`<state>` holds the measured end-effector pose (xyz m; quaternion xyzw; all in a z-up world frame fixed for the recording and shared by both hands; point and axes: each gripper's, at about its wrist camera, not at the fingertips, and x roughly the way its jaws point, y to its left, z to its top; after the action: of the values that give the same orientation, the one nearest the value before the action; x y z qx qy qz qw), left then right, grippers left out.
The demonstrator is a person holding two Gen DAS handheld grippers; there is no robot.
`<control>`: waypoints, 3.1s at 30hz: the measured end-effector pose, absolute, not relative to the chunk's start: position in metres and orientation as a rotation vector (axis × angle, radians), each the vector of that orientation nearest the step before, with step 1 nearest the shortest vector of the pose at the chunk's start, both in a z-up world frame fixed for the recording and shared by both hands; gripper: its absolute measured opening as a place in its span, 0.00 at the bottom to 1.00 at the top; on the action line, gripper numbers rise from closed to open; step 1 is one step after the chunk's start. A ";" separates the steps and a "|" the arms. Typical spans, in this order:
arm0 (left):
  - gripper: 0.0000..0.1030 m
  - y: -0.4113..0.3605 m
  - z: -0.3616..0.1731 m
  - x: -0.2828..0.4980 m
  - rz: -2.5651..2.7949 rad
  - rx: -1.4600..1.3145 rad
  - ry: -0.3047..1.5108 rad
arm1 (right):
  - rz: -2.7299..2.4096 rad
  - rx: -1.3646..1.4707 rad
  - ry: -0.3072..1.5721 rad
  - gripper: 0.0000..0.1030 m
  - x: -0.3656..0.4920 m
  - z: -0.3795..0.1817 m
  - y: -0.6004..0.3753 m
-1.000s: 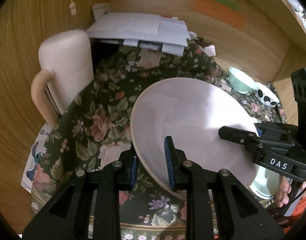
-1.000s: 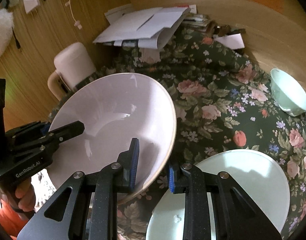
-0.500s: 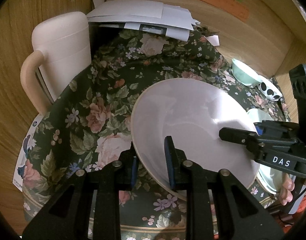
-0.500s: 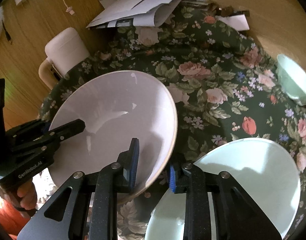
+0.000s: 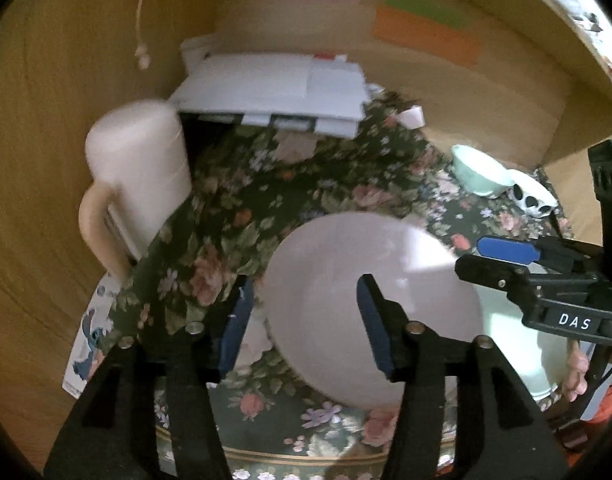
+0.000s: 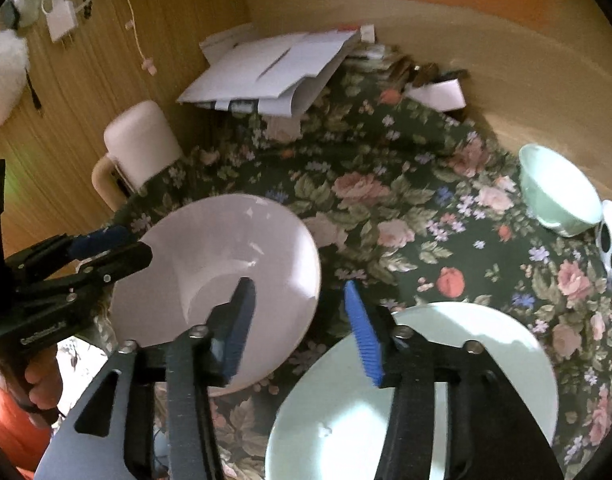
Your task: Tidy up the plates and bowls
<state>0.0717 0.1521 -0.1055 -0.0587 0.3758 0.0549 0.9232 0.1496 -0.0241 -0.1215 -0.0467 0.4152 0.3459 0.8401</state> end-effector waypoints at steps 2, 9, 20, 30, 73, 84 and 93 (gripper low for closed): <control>0.54 0.143 -0.098 0.075 0.103 -0.101 0.759 | 0.723 -0.086 0.852 0.50 0.149 -0.114 -0.033; 0.68 0.103 -0.074 0.089 0.046 -0.045 0.698 | 0.650 -0.052 0.759 0.57 0.150 -0.090 -0.072; 0.86 0.035 -0.046 0.131 -0.033 0.012 0.655 | 0.477 -0.011 0.697 0.58 0.175 -0.075 -0.153; 0.91 -0.017 -0.048 0.188 -0.081 0.104 0.625 | 0.370 0.022 0.689 0.58 0.213 -0.077 -0.204; 0.90 -0.011 -0.131 0.342 -0.058 0.048 0.906 | 0.355 0.061 0.997 0.24 0.359 -0.169 -0.185; 0.69 0.007 -0.151 0.356 -0.004 -0.017 1.014 | 0.481 0.054 1.012 0.20 0.332 -0.158 -0.187; 0.39 -0.008 -0.157 0.378 -0.030 0.039 1.034 | 0.481 0.124 1.012 0.23 0.337 -0.155 -0.202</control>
<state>0.3779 -0.0082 -0.1572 0.0186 0.4943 -0.0144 0.8690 0.3368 -0.2024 -0.1554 0.0585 0.4796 0.2281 0.8453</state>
